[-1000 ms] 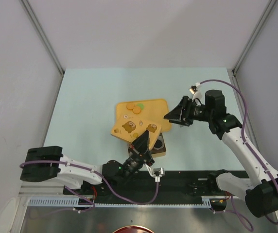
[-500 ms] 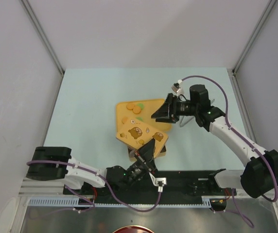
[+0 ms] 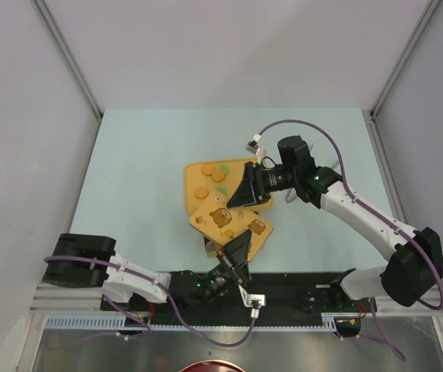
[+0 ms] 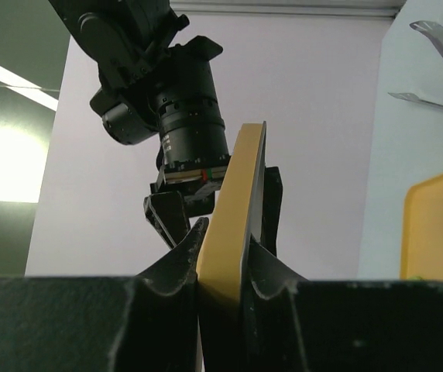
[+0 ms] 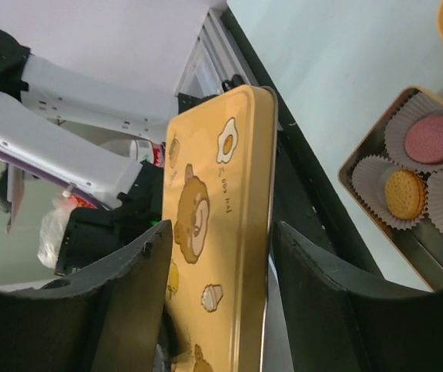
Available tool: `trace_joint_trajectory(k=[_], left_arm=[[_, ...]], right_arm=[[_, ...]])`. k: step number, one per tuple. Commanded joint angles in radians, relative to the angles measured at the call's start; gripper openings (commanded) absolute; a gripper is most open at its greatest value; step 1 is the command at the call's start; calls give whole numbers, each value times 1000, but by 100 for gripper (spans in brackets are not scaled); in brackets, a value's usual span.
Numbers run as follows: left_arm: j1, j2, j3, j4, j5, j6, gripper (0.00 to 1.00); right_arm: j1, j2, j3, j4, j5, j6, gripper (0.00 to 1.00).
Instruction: Pack the cookies
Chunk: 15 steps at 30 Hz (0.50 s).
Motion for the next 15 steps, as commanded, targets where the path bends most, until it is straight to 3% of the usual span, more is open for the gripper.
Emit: trace_joint_trajectory(k=[1,9,15], left_arm=[[-25,7,22,229,15,31,0],[-48,13,17,235,18,35,0],[-51,16,16,234,11,34,1]], right_arm=[[26,20,48,-91,-12,-118,59],[61,63,25,-56,-63,-115,54],[63,59,-1,18,-113,-67,33]])
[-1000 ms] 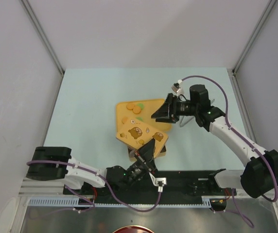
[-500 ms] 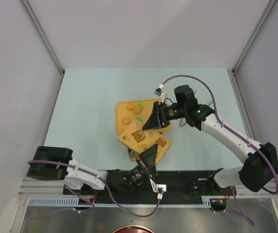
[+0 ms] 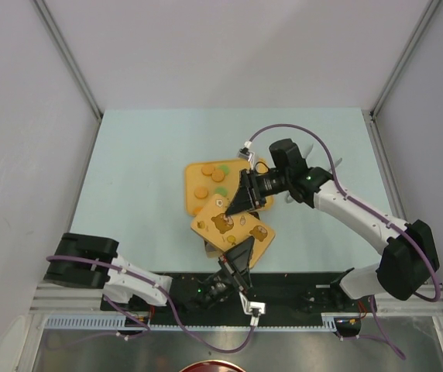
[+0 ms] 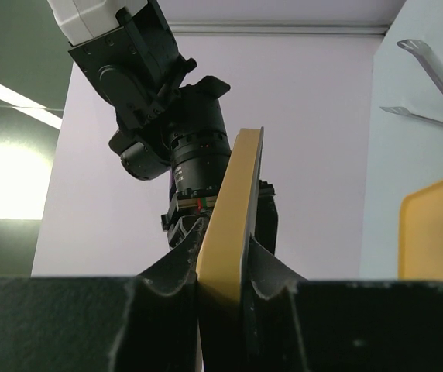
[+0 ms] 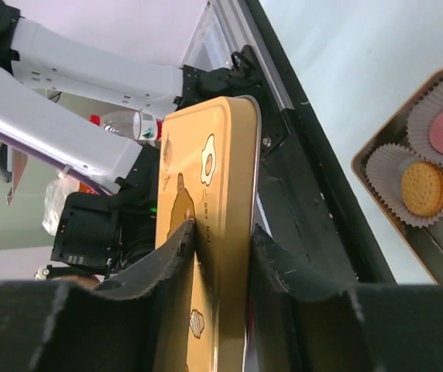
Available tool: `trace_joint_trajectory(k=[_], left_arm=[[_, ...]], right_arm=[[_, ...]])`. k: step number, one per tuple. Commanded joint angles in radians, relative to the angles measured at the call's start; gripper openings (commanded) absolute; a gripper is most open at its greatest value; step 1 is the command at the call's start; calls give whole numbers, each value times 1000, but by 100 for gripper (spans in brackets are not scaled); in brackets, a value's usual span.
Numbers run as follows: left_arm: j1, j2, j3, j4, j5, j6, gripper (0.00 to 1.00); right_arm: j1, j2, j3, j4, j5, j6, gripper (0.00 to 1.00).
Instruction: Pack the cookies
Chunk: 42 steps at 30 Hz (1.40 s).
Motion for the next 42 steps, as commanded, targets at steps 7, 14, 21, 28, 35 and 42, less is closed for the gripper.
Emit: trace_joint_trajectory(k=[7,14,21,28,35,42], left_arm=[[-2,38,22,260,-11,20,19],[4,152,55,426,-14,97,22],[10,136,65,426,0,114,1],[4,63,49,421,29,103,0],[1,1,26,397,16,78,2],[1,12,48,424,-17,71,46]], right_arm=[[-10,-46,-44,166,-110,97,11],[-48,-100,-110,368,-153,258,3],[-19,-129,-111,276,-158,211,26],[-1,-140,-81,118,-159,99,37],[12,-135,-44,-14,-158,7,13],[-25,-140,-48,68,-156,88,0]])
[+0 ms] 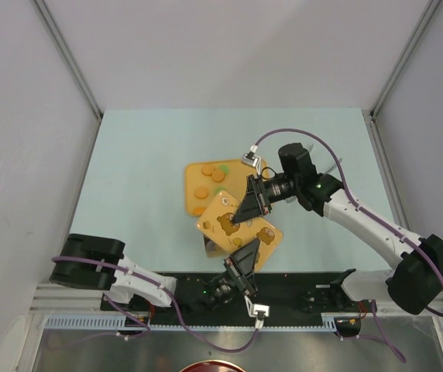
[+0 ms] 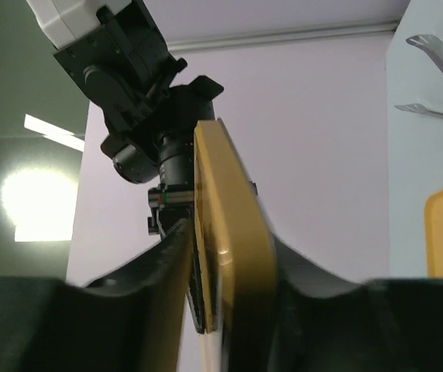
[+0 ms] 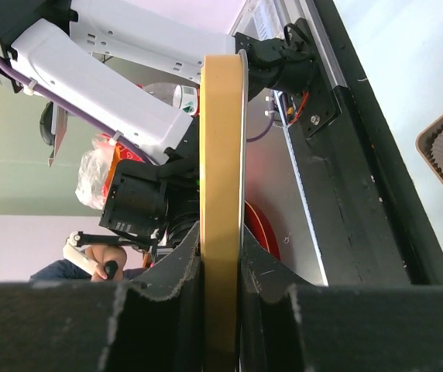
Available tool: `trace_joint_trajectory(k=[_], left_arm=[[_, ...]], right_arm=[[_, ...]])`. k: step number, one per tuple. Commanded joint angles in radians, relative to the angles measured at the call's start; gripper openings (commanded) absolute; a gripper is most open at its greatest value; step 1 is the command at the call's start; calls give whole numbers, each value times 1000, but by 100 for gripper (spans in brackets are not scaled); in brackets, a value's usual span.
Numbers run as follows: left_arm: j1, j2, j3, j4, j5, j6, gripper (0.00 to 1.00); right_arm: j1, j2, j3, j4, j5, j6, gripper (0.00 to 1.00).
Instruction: Pack the cookies
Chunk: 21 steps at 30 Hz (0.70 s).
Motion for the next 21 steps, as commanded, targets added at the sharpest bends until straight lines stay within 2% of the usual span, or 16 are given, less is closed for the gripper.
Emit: trace_joint_trajectory(k=[1,2,4,5,7,8,10,16,21], left_arm=[[4,-37,18,425,-53,-16,52],[6,-38,21,425,-57,-19,62],[6,-44,22,425,-74,-28,69],[8,-46,24,427,-82,-32,81],[11,-47,25,427,-111,-41,87],[12,-50,25,427,-120,-41,96],[12,-58,24,427,-143,-53,100],[15,-72,18,427,-205,-82,100],[14,-80,10,427,-277,-104,100]], right_arm=[[-37,-35,19,40,-36,21,0],[-46,-41,21,72,-47,34,0],[-66,-55,21,102,-64,75,0],[-91,-61,21,134,-70,90,0],[-111,-70,21,165,-88,132,0],[-134,-77,21,196,-94,146,0],[-157,-84,21,233,-104,179,0],[-235,-90,22,308,-111,245,0],[-258,-69,41,298,-76,241,0]])
